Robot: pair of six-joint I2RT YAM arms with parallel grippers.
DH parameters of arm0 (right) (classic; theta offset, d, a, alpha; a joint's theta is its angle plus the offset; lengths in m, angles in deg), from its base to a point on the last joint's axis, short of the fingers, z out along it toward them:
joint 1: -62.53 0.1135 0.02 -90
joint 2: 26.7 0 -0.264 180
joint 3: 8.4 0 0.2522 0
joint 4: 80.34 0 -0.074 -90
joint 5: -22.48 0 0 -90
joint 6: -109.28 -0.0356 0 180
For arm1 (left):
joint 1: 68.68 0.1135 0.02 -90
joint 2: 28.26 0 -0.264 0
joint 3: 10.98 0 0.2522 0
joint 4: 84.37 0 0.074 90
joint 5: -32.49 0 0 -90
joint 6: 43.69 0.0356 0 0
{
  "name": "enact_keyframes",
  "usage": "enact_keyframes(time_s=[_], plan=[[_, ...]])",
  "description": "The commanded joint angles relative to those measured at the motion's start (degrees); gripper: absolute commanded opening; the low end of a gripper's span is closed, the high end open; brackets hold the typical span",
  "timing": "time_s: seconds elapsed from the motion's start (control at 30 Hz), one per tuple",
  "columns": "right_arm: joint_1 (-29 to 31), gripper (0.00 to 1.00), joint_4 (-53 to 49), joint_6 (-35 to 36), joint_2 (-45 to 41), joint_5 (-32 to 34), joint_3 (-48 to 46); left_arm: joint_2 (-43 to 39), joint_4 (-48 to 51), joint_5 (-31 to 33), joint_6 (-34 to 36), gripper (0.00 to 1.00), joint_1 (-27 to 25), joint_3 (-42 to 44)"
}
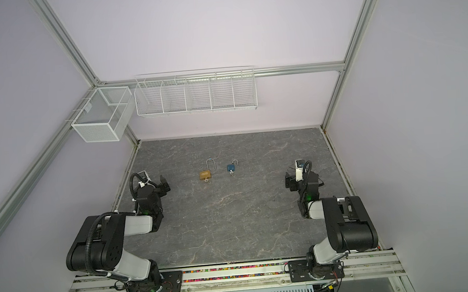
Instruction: Unlock with the key
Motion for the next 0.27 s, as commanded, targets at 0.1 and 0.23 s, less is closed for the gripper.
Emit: enact_keyframes(time_s=[0.1,0.23], plan=[[-0.27,0.88,-0.39,-0.2,-0.32,-0.8,0.65,0.63,0.23,-0.01,1.22,0.99,-0.23,-0.85],[-0.27,0.88,-0.22,-0.15,-0.56,-0.74,0.38,0.63,0.23,0.08,1.22,0.99,-0.23,-0.86]])
